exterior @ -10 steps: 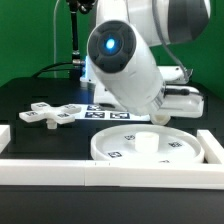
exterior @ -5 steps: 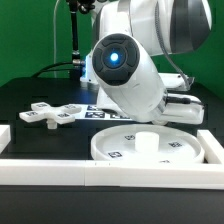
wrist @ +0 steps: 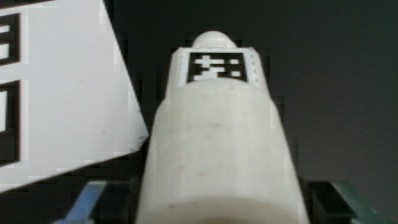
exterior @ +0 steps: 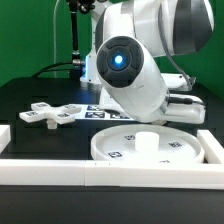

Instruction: Assemble round table

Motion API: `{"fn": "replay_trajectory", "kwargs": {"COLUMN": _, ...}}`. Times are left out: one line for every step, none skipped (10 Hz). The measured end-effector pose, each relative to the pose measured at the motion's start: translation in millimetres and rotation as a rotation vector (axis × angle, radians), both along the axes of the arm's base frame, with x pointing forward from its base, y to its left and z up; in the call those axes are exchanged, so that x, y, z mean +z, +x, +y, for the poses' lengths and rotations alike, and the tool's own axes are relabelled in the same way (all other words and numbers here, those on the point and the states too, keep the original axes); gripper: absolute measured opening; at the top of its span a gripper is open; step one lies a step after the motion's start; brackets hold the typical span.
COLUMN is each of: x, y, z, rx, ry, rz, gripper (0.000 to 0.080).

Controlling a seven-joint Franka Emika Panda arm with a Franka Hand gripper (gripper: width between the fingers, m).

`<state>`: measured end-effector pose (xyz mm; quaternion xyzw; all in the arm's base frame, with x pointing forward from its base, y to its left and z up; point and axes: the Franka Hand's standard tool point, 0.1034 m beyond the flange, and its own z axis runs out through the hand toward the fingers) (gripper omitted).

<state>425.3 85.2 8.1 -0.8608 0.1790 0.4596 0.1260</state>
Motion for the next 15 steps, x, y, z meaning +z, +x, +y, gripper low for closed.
{"fn": "replay_trajectory", "kwargs": {"x": -0.1, "y": 0.1, "z": -0.2, "rx": 0.002, "ry": 0.003, "rz": -0.002, "gripper": 0.0407}}
{"fn": "replay_trajectory", "kwargs": {"x": 2.3, "y": 3.1, "z": -1.1, "rx": 0.017, "ry": 0.014, "rz": -0.015, "gripper": 0.0407}}
{"fn": "replay_trajectory", "kwargs": {"x": 9.1, "y": 9.6, "z": -1.8, "rx": 0.03, "ry": 0.03, "rz": -0.04, "gripper": 0.0407}}
{"fn": "replay_trajectory", "kwargs": {"x": 20.5, "y": 14.8, "z": -4.3, "rx": 0.042, "ry": 0.048, "rz": -0.06, "gripper": 0.0407}}
{"fn": "replay_trajectory", "kwargs": {"x": 38.1, "y": 20.6, "z": -8.1, "rx": 0.053, "ry": 0.072, "rz": -0.073, "gripper": 0.0407}}
{"fn": "replay_trajectory", "kwargs": {"x": 56.0, "y": 27.4, "z": -12.8, "rx": 0.058, "ry": 0.092, "rz": -0.081, "gripper": 0.0409}}
{"fn": "replay_trajectory", "kwargs": {"x": 70.6, "y": 36.7, "z": -15.6, "rx": 0.065, "ry": 0.11, "rz": -0.091, "gripper": 0.0409}}
{"fn": "replay_trajectory", "kwargs": {"x": 75.0, "y": 43.5, "z": -16.3, "rx": 0.068, "ry": 0.112, "rz": -0.114, "gripper": 0.0409}}
{"fn": "replay_trajectory", "kwargs": {"x": 72.4, "y": 43.1, "z": -15.8, "rx": 0.067, "ry": 0.109, "rz": -0.118, "gripper": 0.0409}}
{"fn": "replay_trajectory", "kwargs": {"x": 69.5, "y": 46.0, "z": -15.8, "rx": 0.063, "ry": 0.097, "rz": -0.147, "gripper": 0.0409}}
{"fn": "replay_trajectory", "kwargs": {"x": 69.3, "y": 45.7, "z": -15.7, "rx": 0.062, "ry": 0.096, "rz": -0.148, "gripper": 0.0409}}
{"fn": "replay_trajectory", "kwargs": {"x": 66.2, "y": 50.7, "z": -17.4, "rx": 0.066, "ry": 0.094, "rz": -0.18, "gripper": 0.0409}}
{"fn": "replay_trajectory", "kwargs": {"x": 62.7, "y": 69.4, "z": -23.7, "rx": 0.074, "ry": 0.071, "rz": -0.327, "gripper": 0.0409}}
{"fn": "replay_trajectory", "kwargs": {"x": 77.5, "y": 68.7, "z": -27.0, "rx": 0.088, "ry": 0.074, "rz": -0.374, "gripper": 0.0409}}
{"fn": "replay_trajectory", "kwargs": {"x": 85.6, "y": 82.3, "z": -29.3, "rx": 0.096, "ry": 0.061, "rz": -0.449, "gripper": 0.0409}}
